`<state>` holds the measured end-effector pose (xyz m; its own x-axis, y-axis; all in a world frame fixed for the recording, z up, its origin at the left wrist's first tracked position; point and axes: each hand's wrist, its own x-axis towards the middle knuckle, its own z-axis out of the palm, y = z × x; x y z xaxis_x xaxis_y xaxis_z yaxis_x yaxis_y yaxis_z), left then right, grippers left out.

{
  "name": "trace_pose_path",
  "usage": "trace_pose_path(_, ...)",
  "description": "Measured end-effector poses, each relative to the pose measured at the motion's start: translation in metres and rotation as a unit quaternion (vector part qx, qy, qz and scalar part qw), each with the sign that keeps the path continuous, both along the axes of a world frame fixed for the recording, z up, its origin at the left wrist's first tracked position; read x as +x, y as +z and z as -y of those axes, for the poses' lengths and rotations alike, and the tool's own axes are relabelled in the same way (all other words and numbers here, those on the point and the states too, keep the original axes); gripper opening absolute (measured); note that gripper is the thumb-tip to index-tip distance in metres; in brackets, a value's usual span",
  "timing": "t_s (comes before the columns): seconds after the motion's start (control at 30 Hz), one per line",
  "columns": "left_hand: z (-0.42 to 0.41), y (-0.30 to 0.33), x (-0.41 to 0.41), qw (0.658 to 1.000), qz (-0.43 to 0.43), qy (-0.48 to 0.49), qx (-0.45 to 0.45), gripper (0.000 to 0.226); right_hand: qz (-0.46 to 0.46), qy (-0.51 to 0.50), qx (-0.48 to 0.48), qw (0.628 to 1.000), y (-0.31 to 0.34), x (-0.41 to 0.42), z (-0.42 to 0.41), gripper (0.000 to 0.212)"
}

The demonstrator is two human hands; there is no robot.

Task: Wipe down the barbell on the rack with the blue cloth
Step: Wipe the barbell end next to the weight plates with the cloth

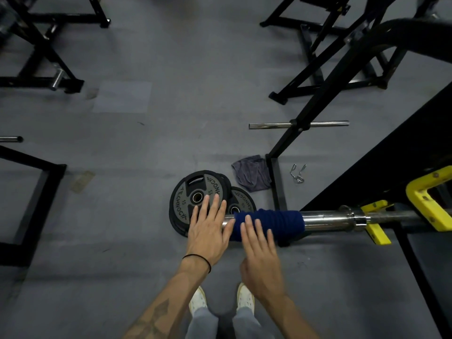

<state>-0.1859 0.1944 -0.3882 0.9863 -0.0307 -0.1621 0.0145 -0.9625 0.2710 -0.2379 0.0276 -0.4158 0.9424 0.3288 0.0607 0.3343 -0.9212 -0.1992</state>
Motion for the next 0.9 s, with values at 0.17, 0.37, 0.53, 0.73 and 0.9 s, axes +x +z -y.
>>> trace_pose_path(0.17,0.0,0.0,0.0,1.0,-0.003,0.001,0.005,0.072,-0.011,-0.118,0.02,0.993,0.006,0.012,0.035,0.115)
trace_pose_path(0.37,0.0,-0.002,0.0,1.0,0.012,-0.002,0.023,0.074,-0.014,-0.019,0.032,0.999,0.005,-0.001,-0.014,0.109)
trace_pose_path(0.53,-0.002,0.002,0.012,0.999,-0.007,-0.012,0.044,0.078,0.006,-0.056,0.003,0.998,0.007,0.018,0.049,0.11)
trace_pose_path(0.73,-0.003,0.008,0.044,0.998,-0.044,0.031,0.024,0.091,-0.027,-0.071,0.058,0.995,0.009,0.01,-0.009,0.109)
trace_pose_path(0.9,0.007,0.01,0.017,1.0,-0.004,0.003,0.028,0.083,0.007,-0.059,0.012,0.998,0.006,0.018,0.039,0.108)
